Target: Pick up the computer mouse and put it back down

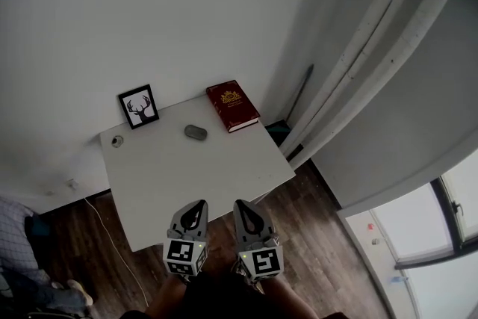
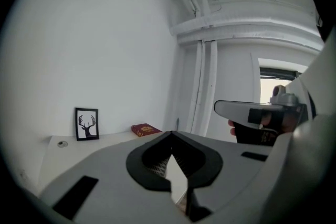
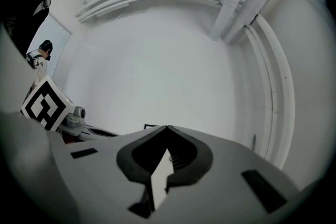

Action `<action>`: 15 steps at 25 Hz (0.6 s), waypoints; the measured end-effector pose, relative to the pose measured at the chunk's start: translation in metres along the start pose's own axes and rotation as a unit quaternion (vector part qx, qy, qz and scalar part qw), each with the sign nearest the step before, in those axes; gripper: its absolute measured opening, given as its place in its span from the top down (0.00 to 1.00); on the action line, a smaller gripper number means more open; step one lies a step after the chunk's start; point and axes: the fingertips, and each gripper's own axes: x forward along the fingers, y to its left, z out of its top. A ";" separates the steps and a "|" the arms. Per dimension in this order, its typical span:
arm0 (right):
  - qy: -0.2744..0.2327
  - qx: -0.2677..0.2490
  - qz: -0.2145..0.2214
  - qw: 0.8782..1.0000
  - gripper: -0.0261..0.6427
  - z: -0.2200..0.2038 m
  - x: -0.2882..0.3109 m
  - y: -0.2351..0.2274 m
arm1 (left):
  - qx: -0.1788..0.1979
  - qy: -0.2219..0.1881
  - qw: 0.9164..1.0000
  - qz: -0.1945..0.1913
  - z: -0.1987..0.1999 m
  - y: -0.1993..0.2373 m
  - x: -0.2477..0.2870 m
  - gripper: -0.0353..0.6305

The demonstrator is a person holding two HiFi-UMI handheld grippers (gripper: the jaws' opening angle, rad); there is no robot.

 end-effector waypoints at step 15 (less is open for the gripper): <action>-0.004 -0.017 0.008 1.000 0.93 -0.003 -0.024 -0.044 | 0.014 -0.006 1.000 -0.019 0.012 -0.063 0.028 0.95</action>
